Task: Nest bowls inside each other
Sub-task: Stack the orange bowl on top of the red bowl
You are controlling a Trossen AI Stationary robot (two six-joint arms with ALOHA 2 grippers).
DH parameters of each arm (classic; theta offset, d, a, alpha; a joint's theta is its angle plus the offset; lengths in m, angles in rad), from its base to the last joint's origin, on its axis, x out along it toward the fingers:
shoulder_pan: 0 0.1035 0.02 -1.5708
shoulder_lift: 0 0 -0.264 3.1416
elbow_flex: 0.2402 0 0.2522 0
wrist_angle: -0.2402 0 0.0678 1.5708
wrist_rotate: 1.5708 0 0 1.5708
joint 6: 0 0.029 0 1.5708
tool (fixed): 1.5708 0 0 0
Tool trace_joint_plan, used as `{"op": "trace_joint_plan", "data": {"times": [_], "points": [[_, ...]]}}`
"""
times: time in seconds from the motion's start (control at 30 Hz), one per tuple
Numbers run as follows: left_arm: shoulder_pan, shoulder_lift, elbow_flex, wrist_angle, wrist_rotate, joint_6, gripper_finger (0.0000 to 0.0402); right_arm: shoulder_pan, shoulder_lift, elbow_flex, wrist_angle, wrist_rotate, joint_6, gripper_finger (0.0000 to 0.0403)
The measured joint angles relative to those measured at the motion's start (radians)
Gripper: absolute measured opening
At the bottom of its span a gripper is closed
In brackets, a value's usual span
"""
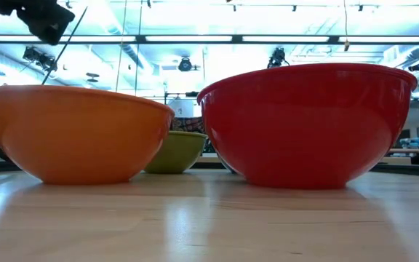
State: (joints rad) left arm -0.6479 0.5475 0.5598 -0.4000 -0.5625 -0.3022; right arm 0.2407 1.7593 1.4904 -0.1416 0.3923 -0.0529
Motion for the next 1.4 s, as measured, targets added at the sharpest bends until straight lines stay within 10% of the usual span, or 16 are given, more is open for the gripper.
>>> {"op": "trace_joint_plan", "data": {"times": [0.4, 0.8, 1.4], "points": [[-0.011, 0.062, 0.097, -0.28, -0.011, -0.186, 0.0173, 0.018, 0.329, 0.351, -0.44, -0.242, 0.008, 0.0171], [-0.019, 0.109, 0.097, -0.314, 0.002, -0.18, 0.0215, 0.051, 0.597, 0.701, -0.738, -0.191, -0.197, 0.0228], [-0.016, 0.1, 0.097, -0.298, -0.022, -0.056, 0.0201, 0.051, 0.692, 0.783, -0.773, -0.125, -0.38, 0.0024]]}}
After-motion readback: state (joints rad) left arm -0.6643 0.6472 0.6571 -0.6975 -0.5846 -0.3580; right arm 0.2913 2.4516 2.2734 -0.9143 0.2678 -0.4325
